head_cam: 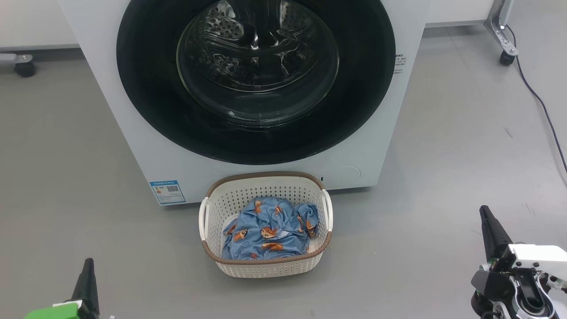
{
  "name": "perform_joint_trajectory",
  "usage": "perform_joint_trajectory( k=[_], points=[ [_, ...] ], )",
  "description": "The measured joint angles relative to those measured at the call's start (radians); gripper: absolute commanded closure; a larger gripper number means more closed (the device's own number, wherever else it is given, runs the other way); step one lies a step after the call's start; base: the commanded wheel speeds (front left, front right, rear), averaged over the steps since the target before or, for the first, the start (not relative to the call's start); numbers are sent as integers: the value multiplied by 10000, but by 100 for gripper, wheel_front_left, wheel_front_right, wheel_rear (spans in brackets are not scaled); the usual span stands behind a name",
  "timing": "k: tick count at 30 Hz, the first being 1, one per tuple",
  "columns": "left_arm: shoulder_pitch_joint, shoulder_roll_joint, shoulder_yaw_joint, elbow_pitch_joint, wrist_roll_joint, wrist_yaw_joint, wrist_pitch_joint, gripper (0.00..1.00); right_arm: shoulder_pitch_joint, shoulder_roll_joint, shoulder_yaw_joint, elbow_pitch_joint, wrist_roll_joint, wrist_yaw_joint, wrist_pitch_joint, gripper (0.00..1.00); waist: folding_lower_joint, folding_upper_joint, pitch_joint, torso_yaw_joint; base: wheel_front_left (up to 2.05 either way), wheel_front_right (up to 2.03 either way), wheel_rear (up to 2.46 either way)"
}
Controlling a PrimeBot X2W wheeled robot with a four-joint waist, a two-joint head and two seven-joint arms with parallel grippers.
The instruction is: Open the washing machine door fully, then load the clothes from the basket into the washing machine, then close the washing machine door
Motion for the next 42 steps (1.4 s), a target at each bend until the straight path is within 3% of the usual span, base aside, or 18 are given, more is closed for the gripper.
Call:
perform_joint_trajectory(
  k=[42],
  points=[
    [-2,-21,42,-35,2,0,2,100,0,42,-73,-19,-61,2,44,100,0,0,2,0,0,0,0]
  ],
)
